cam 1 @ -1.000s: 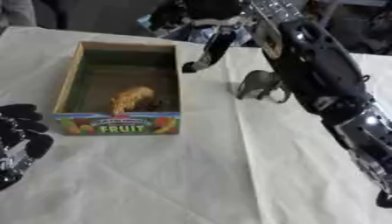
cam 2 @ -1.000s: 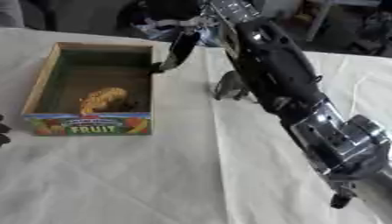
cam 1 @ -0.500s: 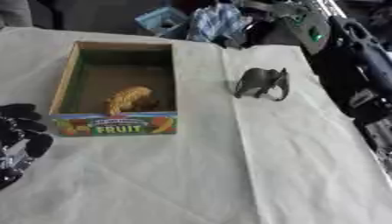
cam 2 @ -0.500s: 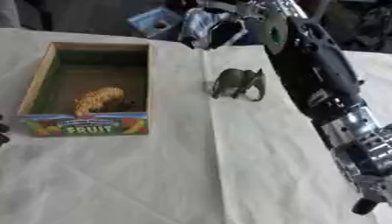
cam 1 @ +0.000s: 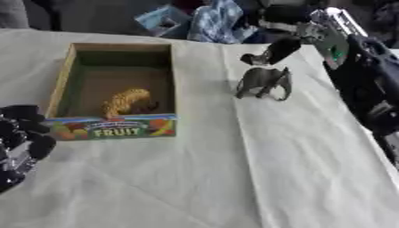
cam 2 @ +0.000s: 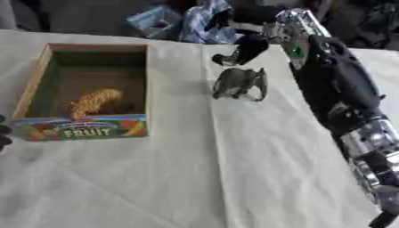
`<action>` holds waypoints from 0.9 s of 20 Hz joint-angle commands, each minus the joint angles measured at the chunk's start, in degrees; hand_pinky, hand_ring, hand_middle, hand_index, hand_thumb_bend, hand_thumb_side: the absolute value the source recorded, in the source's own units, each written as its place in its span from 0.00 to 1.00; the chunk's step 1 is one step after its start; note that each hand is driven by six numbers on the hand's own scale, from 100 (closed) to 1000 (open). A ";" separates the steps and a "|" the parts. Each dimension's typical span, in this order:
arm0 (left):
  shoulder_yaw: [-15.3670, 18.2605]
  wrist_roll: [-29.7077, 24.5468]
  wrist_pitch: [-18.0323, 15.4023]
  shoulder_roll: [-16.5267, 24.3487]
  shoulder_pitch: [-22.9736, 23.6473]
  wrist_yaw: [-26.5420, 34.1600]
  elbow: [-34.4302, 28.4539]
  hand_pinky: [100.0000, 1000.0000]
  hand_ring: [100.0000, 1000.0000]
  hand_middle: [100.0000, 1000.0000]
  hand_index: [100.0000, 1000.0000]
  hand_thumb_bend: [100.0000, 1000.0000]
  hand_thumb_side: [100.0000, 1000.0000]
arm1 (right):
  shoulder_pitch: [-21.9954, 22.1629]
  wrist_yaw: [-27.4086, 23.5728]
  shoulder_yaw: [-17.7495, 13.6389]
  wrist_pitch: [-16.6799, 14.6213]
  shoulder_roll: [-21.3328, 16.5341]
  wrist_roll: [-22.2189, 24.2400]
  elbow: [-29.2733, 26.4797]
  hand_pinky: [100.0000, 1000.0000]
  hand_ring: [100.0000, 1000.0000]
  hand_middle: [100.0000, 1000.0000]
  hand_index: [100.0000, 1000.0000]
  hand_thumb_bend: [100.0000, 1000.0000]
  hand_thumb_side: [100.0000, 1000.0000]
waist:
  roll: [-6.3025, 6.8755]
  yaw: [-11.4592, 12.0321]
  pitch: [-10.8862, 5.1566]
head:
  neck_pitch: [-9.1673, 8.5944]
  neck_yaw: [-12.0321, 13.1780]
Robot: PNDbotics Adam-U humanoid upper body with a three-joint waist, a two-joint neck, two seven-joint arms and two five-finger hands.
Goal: Pick up objects on the table and place them in the box.
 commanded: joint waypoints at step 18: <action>0.68 0.20 -0.08 0.56 -0.78 -0.12 -1.05 0.48 0.53 0.53 0.69 0.74 0.35 | 1.62 20.98 -3.11 -7.95 -2.73 -5.74 9.81 0.81 0.82 0.84 0.91 0.24 0.77 | 0.42 0.04 -0.42 | -1.04 0.37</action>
